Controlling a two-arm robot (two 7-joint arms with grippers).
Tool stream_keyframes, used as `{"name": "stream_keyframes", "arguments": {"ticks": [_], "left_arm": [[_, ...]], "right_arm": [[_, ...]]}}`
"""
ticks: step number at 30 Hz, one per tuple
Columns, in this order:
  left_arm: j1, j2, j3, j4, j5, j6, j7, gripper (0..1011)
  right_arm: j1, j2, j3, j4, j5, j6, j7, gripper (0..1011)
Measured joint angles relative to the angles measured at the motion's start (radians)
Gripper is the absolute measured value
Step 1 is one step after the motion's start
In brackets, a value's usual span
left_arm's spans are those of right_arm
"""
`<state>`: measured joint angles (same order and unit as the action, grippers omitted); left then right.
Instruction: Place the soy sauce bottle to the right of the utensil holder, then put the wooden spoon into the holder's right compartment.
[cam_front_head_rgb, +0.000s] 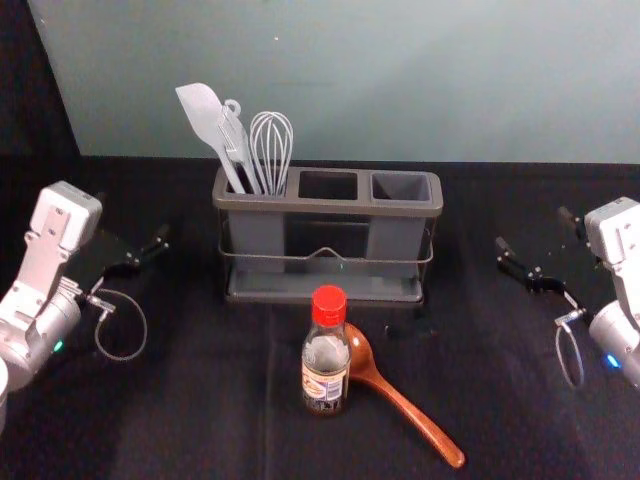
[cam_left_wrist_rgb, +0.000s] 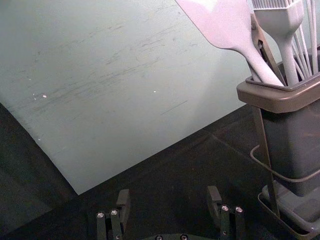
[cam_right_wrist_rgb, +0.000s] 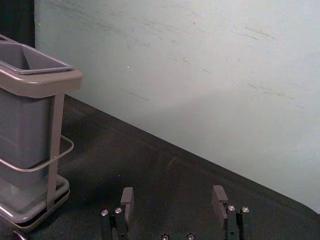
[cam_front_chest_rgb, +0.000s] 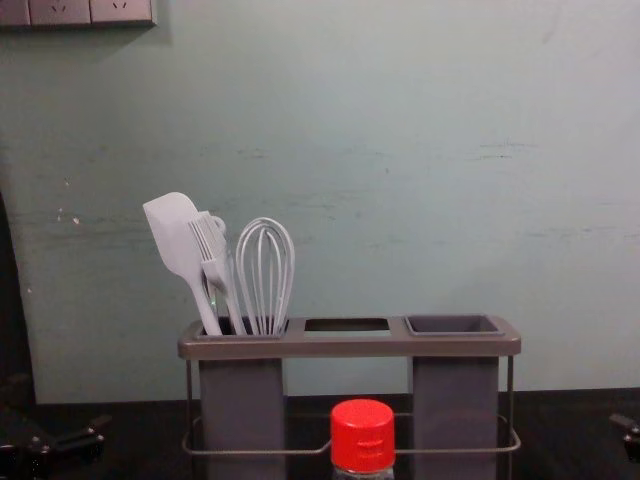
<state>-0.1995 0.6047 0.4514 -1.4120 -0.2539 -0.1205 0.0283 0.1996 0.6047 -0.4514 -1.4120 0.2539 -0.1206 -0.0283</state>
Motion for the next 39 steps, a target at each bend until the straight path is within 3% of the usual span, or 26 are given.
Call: {"name": "stream_keyframes", "arguments": {"ticks": [39], "left_arm": [[0.0, 0.0, 0.0, 0.0, 0.0, 0.0, 0.0, 1005]], "right_arm": [[0.0, 0.0, 0.0, 0.0, 0.0, 0.0, 0.0, 1003]]}}
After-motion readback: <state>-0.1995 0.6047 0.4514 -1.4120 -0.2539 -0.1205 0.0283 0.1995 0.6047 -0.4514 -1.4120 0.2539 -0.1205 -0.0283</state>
